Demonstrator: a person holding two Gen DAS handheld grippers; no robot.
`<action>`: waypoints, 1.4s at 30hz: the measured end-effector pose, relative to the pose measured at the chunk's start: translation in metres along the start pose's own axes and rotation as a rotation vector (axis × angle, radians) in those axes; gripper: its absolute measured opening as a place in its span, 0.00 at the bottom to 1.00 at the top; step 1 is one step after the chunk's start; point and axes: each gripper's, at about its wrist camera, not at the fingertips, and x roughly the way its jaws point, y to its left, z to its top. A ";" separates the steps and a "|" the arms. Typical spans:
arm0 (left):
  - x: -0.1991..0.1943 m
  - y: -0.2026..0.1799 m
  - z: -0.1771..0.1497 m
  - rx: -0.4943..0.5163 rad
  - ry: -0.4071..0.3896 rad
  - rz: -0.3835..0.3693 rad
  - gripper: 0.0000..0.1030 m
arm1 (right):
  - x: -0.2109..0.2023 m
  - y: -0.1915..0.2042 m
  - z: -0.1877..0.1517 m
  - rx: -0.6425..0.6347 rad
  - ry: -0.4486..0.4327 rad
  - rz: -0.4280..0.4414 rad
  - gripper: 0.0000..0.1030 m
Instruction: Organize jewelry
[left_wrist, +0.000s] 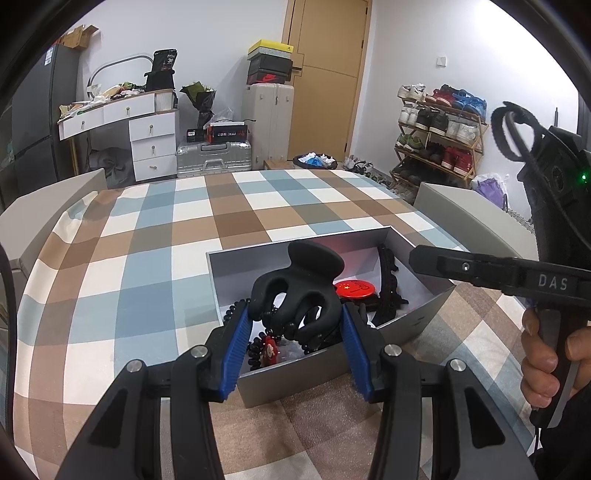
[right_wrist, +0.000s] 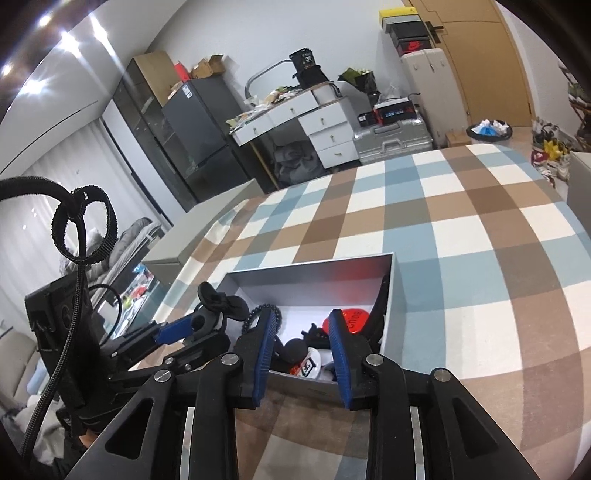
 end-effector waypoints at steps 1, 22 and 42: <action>0.001 0.000 0.001 -0.004 0.001 -0.003 0.42 | -0.001 0.000 0.000 0.000 -0.003 0.000 0.29; -0.001 0.001 0.004 -0.024 0.019 0.015 0.53 | -0.007 0.003 0.002 -0.045 0.004 -0.031 0.52; -0.043 0.004 -0.017 -0.042 -0.101 0.102 0.99 | -0.043 0.030 -0.024 -0.205 -0.101 -0.061 1.00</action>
